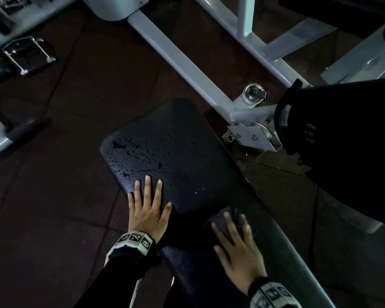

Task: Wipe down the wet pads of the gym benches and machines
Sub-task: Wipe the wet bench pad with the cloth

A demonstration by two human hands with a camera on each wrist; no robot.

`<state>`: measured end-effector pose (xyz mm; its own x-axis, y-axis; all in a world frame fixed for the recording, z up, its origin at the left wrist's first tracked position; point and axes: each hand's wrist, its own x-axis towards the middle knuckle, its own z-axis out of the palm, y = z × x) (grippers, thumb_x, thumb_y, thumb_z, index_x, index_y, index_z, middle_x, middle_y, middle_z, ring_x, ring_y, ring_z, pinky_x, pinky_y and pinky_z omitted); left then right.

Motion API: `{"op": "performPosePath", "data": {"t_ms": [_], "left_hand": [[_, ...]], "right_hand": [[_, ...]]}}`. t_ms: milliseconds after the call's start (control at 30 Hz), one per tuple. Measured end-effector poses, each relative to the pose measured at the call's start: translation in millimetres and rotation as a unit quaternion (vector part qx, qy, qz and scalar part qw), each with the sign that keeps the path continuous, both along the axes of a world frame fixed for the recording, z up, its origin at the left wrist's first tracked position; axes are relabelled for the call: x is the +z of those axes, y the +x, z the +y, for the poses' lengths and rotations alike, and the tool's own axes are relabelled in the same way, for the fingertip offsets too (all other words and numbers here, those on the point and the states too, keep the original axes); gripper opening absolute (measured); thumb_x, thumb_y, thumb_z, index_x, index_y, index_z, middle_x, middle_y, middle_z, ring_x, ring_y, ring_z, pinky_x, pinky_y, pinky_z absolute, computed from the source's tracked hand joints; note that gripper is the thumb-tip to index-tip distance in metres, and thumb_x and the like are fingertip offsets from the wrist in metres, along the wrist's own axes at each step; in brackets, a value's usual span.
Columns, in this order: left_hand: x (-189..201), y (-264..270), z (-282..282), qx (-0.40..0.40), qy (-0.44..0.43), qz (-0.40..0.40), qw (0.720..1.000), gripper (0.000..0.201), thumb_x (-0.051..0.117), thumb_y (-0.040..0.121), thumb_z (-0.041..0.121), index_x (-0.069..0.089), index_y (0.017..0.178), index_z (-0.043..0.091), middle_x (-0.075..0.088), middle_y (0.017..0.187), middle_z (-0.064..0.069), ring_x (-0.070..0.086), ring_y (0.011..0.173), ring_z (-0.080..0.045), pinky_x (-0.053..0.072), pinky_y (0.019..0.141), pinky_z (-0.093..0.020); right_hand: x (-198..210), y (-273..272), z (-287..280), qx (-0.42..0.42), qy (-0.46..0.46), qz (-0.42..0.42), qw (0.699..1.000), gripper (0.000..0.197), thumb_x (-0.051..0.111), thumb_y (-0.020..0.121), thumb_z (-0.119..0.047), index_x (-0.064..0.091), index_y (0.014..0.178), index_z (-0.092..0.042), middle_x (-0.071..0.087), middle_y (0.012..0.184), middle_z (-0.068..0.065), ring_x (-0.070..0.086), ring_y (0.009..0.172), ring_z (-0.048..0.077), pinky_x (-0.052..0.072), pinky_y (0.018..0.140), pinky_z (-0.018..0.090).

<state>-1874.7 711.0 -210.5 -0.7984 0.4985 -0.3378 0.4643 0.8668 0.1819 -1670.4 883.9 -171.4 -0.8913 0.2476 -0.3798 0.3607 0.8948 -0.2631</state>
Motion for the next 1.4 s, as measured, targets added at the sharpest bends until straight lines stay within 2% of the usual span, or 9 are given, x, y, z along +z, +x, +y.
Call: {"op": "performPosePath", "data": {"t_ms": [300, 500, 600, 767, 967, 1067, 1133, 1200, 1400], "left_hand": [[1, -1, -1, -0.005, 0.003, -0.002, 1.000, 0.066, 0.008, 0.095, 0.060, 0.001, 0.153, 0.028, -0.011, 0.160, -0.001, -0.012, 0.146, -0.025, -0.017, 0.115, -0.038], [0, 0, -2, -0.002, 0.004, 0.000, 1.000, 0.066, 0.008, 0.095, 0.060, -0.004, 0.152, 0.030, -0.016, 0.159, 0.002, -0.017, 0.145, -0.022, -0.020, 0.114, -0.037], [0, 0, -1, -0.002, 0.008, 0.002, 1.000, 0.066, 0.015, 0.095, 0.058, -0.001, 0.152, 0.029, -0.014, 0.159, 0.001, -0.015, 0.145, -0.023, -0.019, 0.114, -0.038], [0, 0, 1, -0.004, 0.006, 0.008, 1.000, 0.067, 0.023, 0.094, 0.055, 0.004, 0.153, 0.027, -0.009, 0.160, -0.002, -0.014, 0.146, -0.024, -0.019, 0.114, -0.038], [-1, -1, -1, -0.012, 0.009, -0.003, 1.000, 0.066, 0.014, 0.096, 0.058, 0.008, 0.153, 0.025, -0.003, 0.160, -0.005, -0.009, 0.146, -0.028, -0.013, 0.115, -0.041], [-1, -2, -1, -0.021, 0.002, 0.000, 1.000, 0.067, 0.009, 0.096, 0.059, 0.010, 0.153, 0.023, -0.003, 0.160, -0.006, -0.008, 0.146, -0.029, -0.012, 0.115, -0.042], [-1, -1, -1, -0.019, 0.002, 0.004, 1.000, 0.067, 0.010, 0.096, 0.059, 0.010, 0.153, 0.023, -0.005, 0.160, -0.005, -0.010, 0.146, -0.028, -0.013, 0.115, -0.042], [-2, -1, -1, -0.019, 0.003, 0.006, 1.000, 0.067, 0.010, 0.096, 0.059, 0.007, 0.153, 0.024, -0.009, 0.160, -0.003, -0.013, 0.146, -0.026, -0.015, 0.115, -0.040], [-1, -2, 0, -0.020, -0.013, -0.001, 1.000, 0.070, 0.009, 0.094, 0.061, 0.008, 0.152, 0.022, -0.004, 0.160, -0.006, -0.019, 0.145, -0.023, -0.016, 0.114, -0.039]], "right_hand": [[-18, -119, 21, 0.034, -0.007, 0.023, 0.999, 0.053, 0.035, 0.092, -0.042, 0.026, 0.143, -0.039, 0.009, 0.157, -0.006, 0.023, 0.139, 0.039, 0.029, 0.107, 0.051], [-17, -85, 69, -0.087, -0.029, 0.005, 0.996, 0.051, 0.011, 0.092, -0.053, -0.003, 0.141, -0.052, -0.023, 0.151, -0.017, 0.000, 0.142, 0.035, 0.029, 0.109, 0.050], [-11, -44, 62, -0.123, -0.034, -0.015, 0.992, 0.053, 0.007, 0.089, -0.058, -0.010, 0.139, -0.056, -0.022, 0.153, -0.016, -0.008, 0.141, 0.027, 0.032, 0.109, 0.050], [5, -9, 13, -0.081, -0.015, -0.064, 0.995, 0.052, 0.017, 0.094, -0.056, 0.020, 0.145, -0.045, 0.003, 0.158, -0.006, 0.008, 0.141, 0.036, 0.033, 0.102, 0.049], [3, -74, -17, -0.003, -0.036, -0.044, 0.998, 0.054, 0.034, 0.092, -0.043, 0.023, 0.144, -0.042, 0.013, 0.157, -0.004, 0.020, 0.139, 0.040, 0.026, 0.106, 0.048], [0, -108, 3, -0.014, -0.029, -0.028, 0.999, 0.053, 0.031, 0.095, -0.041, 0.014, 0.145, -0.046, -0.002, 0.158, -0.010, 0.006, 0.142, 0.034, 0.017, 0.110, 0.045], [-6, -117, 22, -0.042, -0.033, -0.023, 0.998, 0.055, 0.029, 0.098, -0.041, -0.001, 0.144, -0.050, -0.025, 0.152, -0.017, -0.017, 0.140, 0.027, 0.007, 0.114, 0.044], [-6, -114, 39, -0.088, -0.025, -0.032, 0.995, 0.056, 0.029, 0.099, -0.040, -0.006, 0.142, -0.050, -0.034, 0.146, -0.019, -0.022, 0.139, 0.026, 0.006, 0.115, 0.044], [5, -61, 70, -0.264, -0.070, -0.078, 0.959, 0.055, 0.025, 0.098, -0.045, -0.012, 0.138, -0.053, -0.012, 0.156, -0.009, -0.007, 0.144, 0.028, 0.022, 0.114, 0.046]]}}
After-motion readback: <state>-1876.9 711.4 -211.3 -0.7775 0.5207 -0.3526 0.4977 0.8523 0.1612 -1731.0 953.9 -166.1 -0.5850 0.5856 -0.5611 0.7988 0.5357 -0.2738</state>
